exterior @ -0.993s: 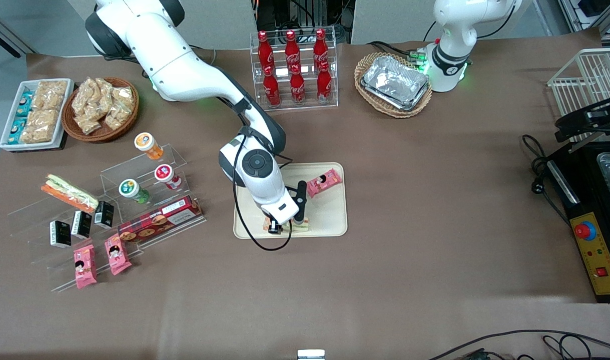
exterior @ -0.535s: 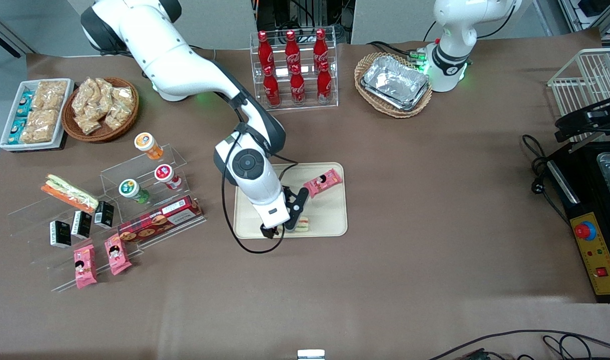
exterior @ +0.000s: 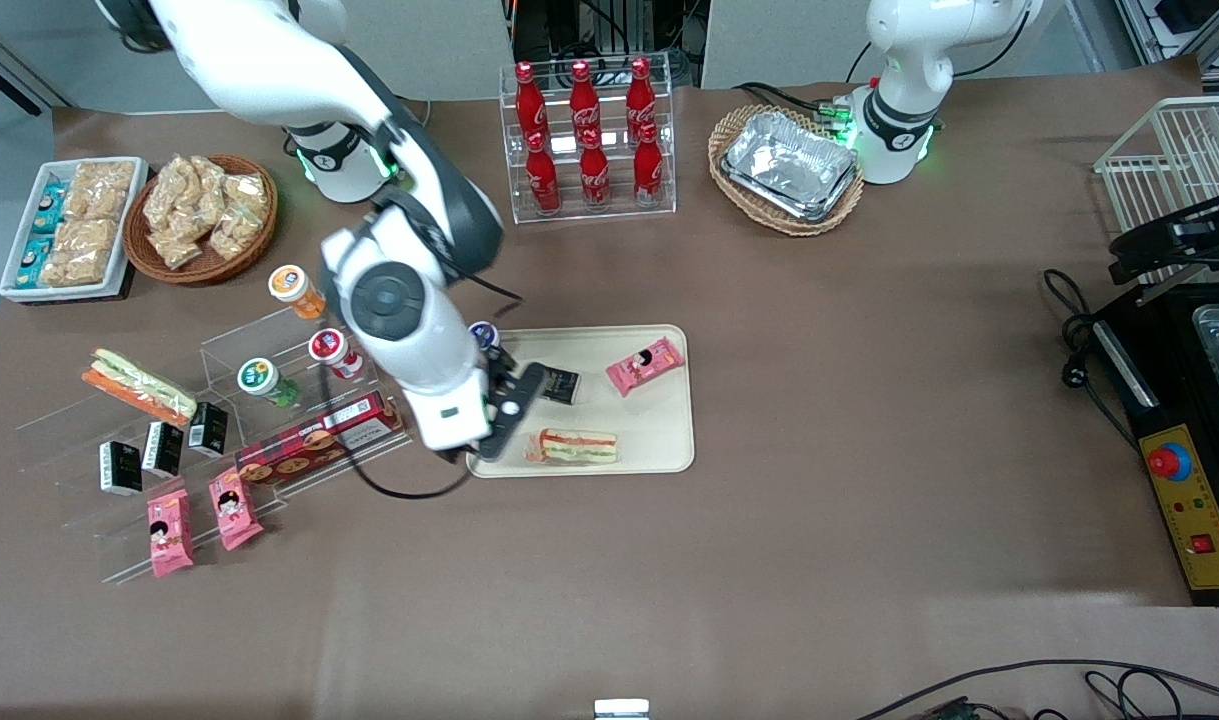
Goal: Place sandwich on tray
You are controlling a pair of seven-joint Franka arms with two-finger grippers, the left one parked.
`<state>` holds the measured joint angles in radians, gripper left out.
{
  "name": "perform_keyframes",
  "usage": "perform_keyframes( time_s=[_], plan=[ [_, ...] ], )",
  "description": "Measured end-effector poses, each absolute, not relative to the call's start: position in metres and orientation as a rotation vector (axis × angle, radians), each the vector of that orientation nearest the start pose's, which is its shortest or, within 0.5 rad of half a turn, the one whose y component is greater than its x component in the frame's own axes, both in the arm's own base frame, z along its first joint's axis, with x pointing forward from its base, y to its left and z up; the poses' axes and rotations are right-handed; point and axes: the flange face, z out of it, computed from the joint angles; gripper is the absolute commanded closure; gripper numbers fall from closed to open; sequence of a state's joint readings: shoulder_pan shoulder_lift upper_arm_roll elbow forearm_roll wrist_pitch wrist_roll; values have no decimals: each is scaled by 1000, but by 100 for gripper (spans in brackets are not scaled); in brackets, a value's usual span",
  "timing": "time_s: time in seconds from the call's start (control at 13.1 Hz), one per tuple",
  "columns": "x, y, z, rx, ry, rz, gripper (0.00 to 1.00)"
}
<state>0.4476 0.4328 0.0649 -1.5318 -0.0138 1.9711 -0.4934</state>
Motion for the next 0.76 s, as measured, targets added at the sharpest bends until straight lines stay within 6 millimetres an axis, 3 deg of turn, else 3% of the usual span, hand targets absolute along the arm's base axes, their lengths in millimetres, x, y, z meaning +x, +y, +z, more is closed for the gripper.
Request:
perform_keyframes(
  time_s=[0.23,0.53,0.76],
  plan=[
    [595,277,462,-2800,-1408,58,0],
    [610,157,513,-2934,-1102,76,0],
    [609,77,545,-3021,-834,58,0]
  ],
)
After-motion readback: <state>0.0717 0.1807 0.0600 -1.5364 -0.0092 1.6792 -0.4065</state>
